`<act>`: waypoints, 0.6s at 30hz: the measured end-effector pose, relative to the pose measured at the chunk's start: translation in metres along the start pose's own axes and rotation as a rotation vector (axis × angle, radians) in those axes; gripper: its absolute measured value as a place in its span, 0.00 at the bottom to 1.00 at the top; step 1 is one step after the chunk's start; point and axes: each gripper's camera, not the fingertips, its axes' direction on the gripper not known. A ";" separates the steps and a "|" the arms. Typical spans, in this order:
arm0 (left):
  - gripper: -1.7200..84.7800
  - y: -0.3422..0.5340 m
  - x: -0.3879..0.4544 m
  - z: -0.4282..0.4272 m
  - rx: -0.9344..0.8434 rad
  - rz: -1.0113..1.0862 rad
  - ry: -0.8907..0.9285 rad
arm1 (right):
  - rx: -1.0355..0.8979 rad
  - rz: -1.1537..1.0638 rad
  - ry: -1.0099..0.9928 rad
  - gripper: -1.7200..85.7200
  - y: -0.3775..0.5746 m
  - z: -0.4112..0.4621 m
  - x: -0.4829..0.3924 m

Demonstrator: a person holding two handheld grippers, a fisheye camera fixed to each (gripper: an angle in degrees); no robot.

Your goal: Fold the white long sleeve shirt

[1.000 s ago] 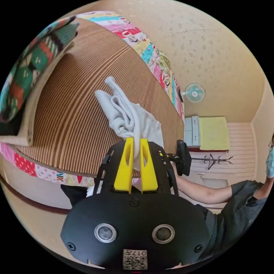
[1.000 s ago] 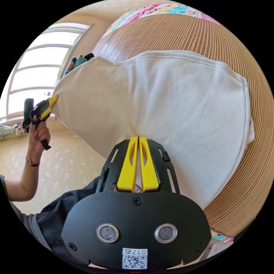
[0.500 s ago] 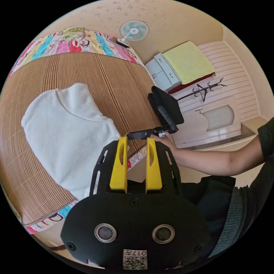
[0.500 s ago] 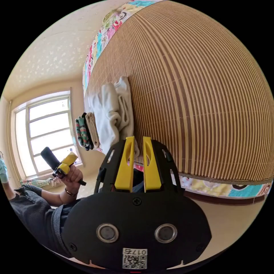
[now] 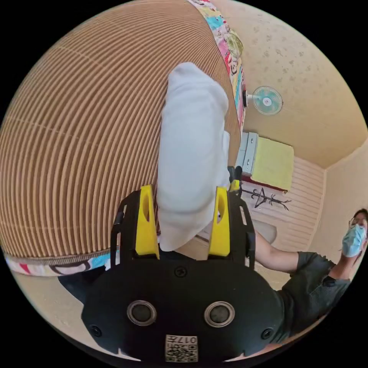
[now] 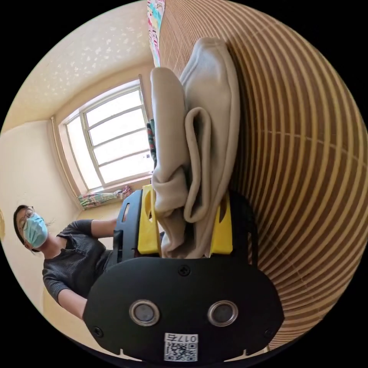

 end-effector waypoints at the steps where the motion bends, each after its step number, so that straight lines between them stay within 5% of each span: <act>1: 0.25 -0.006 -0.005 0.011 -0.053 0.001 0.024 | -0.023 0.028 0.053 0.23 -0.009 0.007 -0.007; 10: 0.18 -0.007 0.089 0.061 -0.237 0.105 0.048 | 0.207 -0.068 -0.084 0.16 0.067 -0.051 -0.088; 18: 0.18 0.009 0.343 0.290 -0.456 0.425 0.087 | 0.642 -0.198 0.092 0.16 0.222 -0.247 -0.206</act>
